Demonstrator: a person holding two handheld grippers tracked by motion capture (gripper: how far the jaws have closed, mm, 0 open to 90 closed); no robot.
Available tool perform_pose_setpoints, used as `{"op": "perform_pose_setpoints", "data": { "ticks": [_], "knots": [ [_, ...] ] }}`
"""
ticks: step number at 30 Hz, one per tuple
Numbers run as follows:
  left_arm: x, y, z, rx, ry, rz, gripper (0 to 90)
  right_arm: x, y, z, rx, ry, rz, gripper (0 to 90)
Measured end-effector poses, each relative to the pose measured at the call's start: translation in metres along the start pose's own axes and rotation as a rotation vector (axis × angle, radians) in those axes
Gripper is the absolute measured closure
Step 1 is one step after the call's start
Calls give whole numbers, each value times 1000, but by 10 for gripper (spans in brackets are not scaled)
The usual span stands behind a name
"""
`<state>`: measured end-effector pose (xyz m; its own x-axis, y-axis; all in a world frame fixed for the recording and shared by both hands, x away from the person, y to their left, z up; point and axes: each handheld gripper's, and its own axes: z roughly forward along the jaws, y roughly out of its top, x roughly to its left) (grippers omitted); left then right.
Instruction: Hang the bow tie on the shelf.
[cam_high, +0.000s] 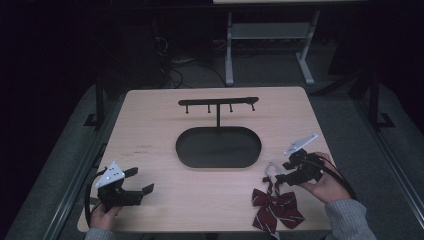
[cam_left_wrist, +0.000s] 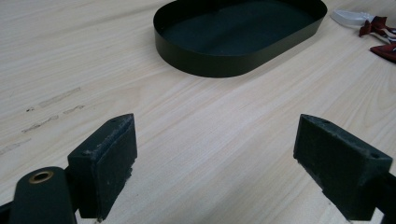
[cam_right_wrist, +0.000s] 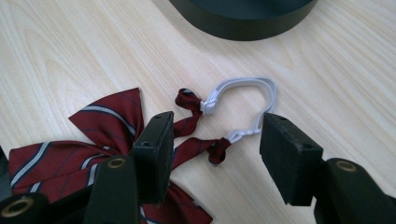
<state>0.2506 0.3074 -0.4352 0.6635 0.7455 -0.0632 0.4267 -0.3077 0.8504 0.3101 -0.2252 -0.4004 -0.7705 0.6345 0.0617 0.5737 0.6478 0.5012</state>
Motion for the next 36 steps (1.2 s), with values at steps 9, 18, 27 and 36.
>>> {"op": "perform_pose_setpoints", "data": {
  "ticks": [9, 18, 27, 36],
  "knots": [
    [0, 0, 0, -3, -2, 2, 131, -6, 14, 10, 42, -2, -11, 453],
    [0, 0, 0, -5, -3, 2, 131, -17, 23, 23, 75, 2, 7, 487],
    [-1, 0, 1, -5, -5, 3, 131, -29, 26, 40, 138, -21, 46, 557],
    [-1, 1, 0, -8, -2, 4, 131, -35, 28, 53, 197, -58, 67, 649]
  ]
}}
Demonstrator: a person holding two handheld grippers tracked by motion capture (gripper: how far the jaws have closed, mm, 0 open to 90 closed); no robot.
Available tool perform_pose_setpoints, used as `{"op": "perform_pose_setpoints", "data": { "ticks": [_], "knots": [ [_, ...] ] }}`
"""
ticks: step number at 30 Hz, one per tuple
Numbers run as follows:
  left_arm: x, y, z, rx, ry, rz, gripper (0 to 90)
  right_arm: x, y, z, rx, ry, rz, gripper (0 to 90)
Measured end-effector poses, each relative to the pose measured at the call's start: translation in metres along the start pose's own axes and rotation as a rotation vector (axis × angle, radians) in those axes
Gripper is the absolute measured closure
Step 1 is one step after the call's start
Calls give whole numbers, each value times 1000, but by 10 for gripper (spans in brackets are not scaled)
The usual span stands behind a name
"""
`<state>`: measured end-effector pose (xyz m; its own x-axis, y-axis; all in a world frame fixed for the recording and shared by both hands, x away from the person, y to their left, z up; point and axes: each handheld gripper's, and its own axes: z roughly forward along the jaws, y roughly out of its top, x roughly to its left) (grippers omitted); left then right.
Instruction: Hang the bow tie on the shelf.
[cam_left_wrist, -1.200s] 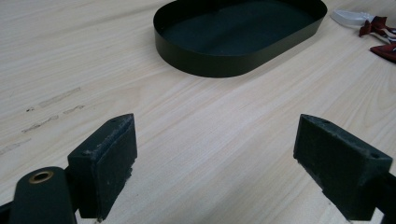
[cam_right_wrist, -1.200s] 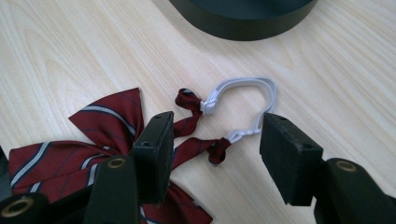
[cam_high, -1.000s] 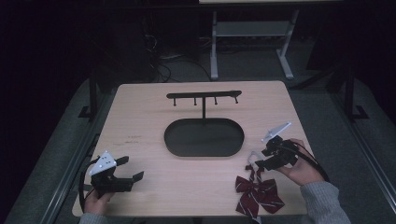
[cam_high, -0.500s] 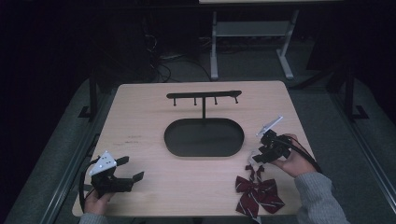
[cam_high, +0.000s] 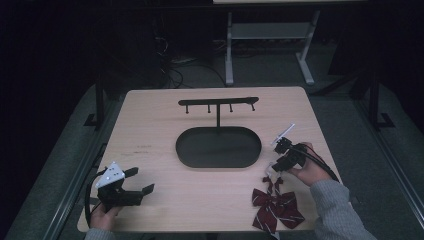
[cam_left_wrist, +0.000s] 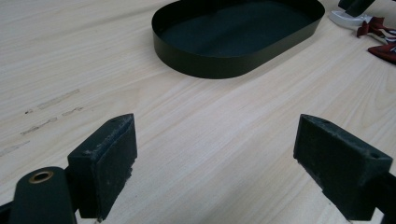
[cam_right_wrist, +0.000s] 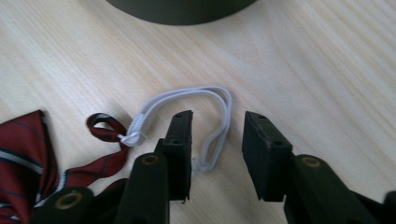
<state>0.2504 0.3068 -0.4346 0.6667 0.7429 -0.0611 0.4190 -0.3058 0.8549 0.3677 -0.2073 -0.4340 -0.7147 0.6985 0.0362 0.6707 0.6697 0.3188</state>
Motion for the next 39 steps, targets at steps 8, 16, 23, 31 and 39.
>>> {"op": "perform_pose_setpoints", "data": {
  "ticks": [8, 16, 23, 31, 39],
  "knots": [
    [0, 0, 0, -1, 1, -1, 131, 0, 3, 6, 24, -14, 1, 727],
    [0, 0, -1, 2, 3, -2, 131, 2, 6, 10, 36, -15, -9, 813],
    [0, 0, -1, 0, 4, -6, 131, 3, 6, 10, 43, 0, -19, 877],
    [0, 0, -1, 3, 5, -2, 131, 5, 4, 3, 26, 35, -28, 881],
    [0, 0, -1, 3, 6, -1, 131, 12, 2, -7, 9, 58, -52, 881]
  ]
}}
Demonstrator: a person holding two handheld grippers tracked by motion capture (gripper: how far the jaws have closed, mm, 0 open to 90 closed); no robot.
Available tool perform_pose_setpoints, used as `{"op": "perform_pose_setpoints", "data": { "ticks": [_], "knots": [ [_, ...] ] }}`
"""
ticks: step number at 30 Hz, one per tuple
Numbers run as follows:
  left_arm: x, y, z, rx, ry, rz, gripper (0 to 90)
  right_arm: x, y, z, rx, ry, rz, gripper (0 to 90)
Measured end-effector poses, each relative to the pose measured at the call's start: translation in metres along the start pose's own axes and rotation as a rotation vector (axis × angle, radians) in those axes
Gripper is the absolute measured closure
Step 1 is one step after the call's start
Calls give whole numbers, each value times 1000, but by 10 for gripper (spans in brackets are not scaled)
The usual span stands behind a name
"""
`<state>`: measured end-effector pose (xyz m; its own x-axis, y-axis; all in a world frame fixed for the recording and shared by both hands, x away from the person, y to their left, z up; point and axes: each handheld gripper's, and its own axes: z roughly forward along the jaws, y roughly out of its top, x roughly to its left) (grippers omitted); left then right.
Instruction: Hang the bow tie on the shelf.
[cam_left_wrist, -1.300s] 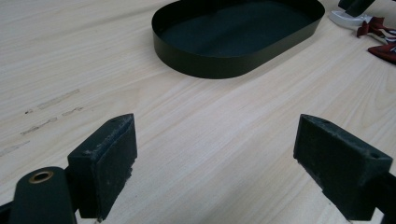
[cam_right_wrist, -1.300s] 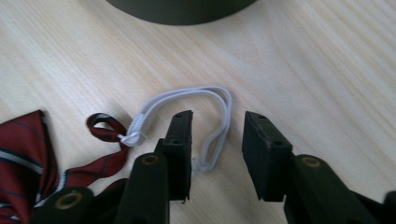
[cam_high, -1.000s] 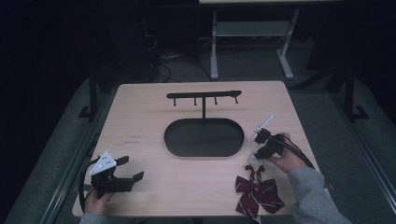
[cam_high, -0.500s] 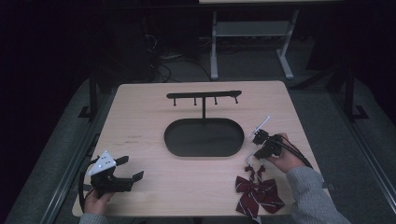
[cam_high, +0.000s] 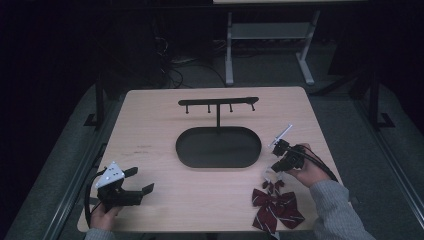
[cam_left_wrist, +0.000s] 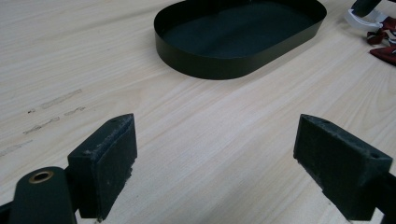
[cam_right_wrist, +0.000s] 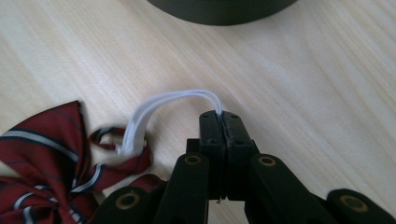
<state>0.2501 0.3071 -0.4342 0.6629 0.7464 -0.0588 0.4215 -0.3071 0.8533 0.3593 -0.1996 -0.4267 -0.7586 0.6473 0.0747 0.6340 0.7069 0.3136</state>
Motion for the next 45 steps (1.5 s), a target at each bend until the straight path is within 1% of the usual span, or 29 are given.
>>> {"op": "perform_pose_setpoints", "data": {
  "ticks": [4, 5, 10, 14, 17, 21, 29, 34, 36, 45],
  "knots": [
    [0, 0, 0, -6, 0, 0, 131, 7, 4, -9, -12, -4, -28, 882],
    [0, 0, 0, -6, 0, -1, 131, 8, 5, -11, -17, -5, -41, 883],
    [0, 0, 0, -4, 1, 0, 131, 15, 10, -22, -26, -7, -72, 883],
    [0, 0, 0, -2, 1, -1, 131, 20, 13, -29, -40, 2, -94, 883],
    [0, 0, 0, -1, 2, 1, 131, 23, 15, -35, -57, 13, -101, 883],
    [0, 0, 0, 1, 1, 1, 131, 27, 17, -42, -66, 22, -116, 883],
    [-1, 0, 0, 1, 0, 1, 131, 36, 22, -52, -70, 19, -152, 882],
    [-1, 0, 1, -4, 0, -2, 131, 39, 24, -59, -78, 20, -163, 882],
    [0, 0, 1, 2, 0, -2, 131, 40, 24, -61, -79, 17, -164, 882],
    [0, 0, 1, 2, 2, -6, 131, 41, 26, -69, -90, 27, -176, 883]
  ]
}}
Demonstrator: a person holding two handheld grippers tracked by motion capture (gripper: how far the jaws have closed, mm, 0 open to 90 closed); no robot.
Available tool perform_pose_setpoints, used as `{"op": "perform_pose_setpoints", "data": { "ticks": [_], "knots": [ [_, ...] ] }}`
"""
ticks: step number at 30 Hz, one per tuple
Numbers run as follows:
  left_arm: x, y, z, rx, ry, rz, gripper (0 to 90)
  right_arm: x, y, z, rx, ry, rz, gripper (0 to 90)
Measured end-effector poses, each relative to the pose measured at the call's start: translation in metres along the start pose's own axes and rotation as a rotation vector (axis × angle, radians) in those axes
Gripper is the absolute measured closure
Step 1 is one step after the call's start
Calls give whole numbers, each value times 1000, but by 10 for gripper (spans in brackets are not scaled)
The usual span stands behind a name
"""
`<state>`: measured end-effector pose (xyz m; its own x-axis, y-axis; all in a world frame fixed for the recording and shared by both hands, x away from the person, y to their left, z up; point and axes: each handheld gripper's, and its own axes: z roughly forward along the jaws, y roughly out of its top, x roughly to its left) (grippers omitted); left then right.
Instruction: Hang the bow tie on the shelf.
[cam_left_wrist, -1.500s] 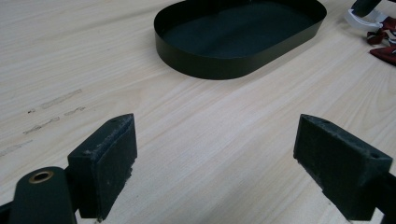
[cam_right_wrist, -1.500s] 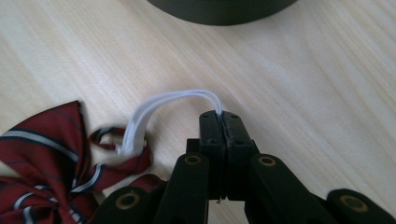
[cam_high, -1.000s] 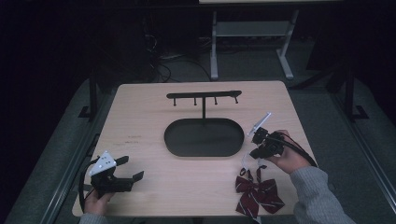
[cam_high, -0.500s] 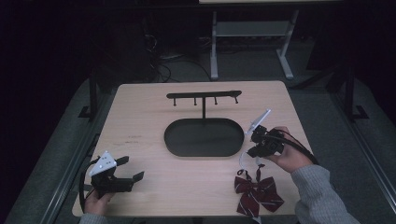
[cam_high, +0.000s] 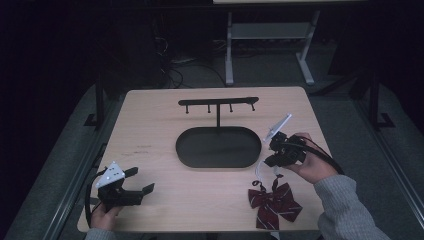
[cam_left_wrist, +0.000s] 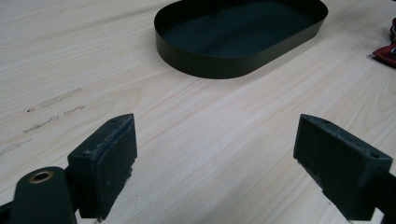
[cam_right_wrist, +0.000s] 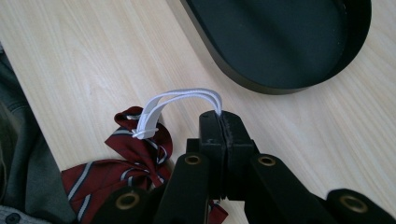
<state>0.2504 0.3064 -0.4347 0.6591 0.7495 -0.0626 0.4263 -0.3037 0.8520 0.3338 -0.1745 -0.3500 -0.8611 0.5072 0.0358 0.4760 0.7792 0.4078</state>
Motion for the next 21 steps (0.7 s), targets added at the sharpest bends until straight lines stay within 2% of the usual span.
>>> {"op": "perform_pose_setpoints", "data": {
  "ticks": [21],
  "knots": [
    [1, 0, 0, -8, -2, -3, 131, 12, 24, -22, -31, -18, -73, 883]
  ]
}}
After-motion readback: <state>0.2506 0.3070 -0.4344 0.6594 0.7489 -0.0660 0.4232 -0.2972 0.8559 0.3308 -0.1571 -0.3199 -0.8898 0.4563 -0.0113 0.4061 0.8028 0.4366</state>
